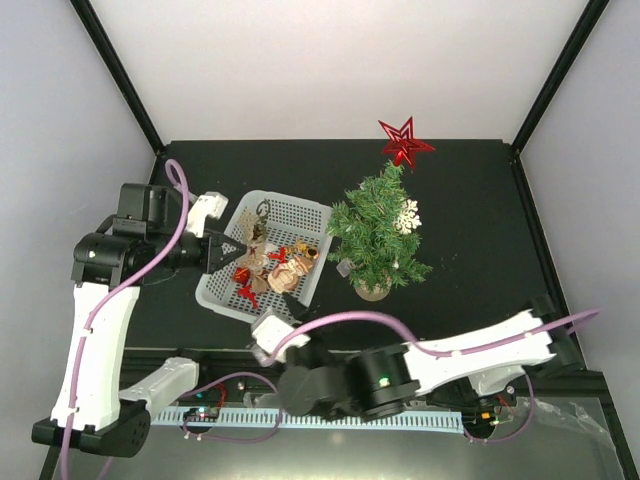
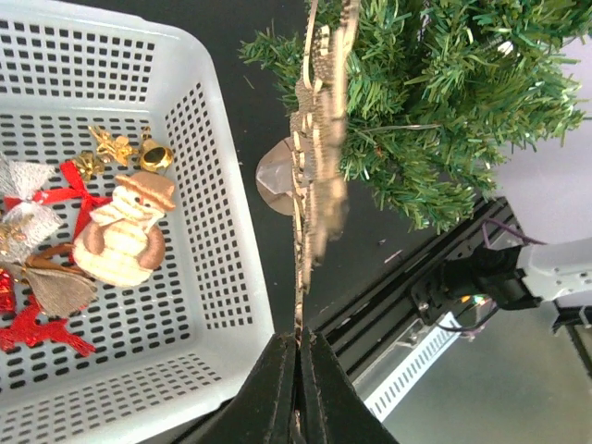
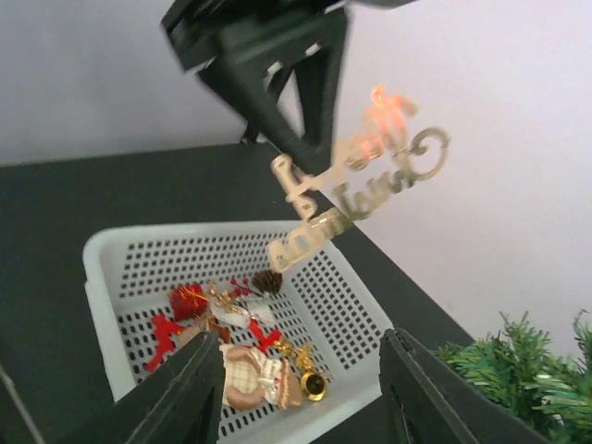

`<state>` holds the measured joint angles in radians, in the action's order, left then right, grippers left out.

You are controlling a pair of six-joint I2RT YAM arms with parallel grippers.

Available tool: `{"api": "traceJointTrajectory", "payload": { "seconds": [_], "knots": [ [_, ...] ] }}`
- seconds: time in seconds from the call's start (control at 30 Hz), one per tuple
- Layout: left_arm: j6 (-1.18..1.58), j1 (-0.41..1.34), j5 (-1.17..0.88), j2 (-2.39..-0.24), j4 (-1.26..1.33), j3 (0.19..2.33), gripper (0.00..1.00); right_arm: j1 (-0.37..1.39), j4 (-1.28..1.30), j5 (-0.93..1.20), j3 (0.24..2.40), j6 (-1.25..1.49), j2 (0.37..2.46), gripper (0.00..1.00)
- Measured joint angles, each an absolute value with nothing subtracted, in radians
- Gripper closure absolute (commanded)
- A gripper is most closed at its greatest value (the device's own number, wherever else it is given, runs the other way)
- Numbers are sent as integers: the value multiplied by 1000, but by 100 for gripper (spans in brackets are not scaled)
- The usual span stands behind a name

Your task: Decorate the small christmas tree

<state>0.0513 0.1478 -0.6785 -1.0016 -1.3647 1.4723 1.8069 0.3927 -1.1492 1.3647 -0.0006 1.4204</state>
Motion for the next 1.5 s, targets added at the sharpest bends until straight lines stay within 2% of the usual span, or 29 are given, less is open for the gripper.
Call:
{"api": "traceJointTrajectory", "payload": {
  "seconds": [0.17, 0.33, 0.5, 0.6, 0.7, 1.03, 1.5],
  "knots": [
    [75, 82, -749, -959, -1362, 1425, 98, 1813, 260, -1237, 1347, -96, 1583, 53],
    [90, 44, -817, -903, -1361, 1369, 98, 1815, -65, -1306, 1255, -336, 1623, 53],
    [101, 15, -869, -860, -1360, 1333, 99, 1814, -579, -1360, 1209, -758, 1763, 52],
    [105, 1, -907, -833, -1358, 1316, 98, 1810, -984, -1369, 1229, -1119, 1923, 50],
    [106, -2, -933, -802, -1357, 1298, 99, 1806, -1185, -1365, 1290, -1394, 2055, 51],
    [107, -8, -952, -750, -1353, 1261, 98, 1805, -1259, -1337, 1350, -1756, 2130, 54],
    [127, -86, -999, -730, -1343, 1218, 98, 1805, -1260, -1325, 1349, -1892, 2048, 54]
  ]
}}
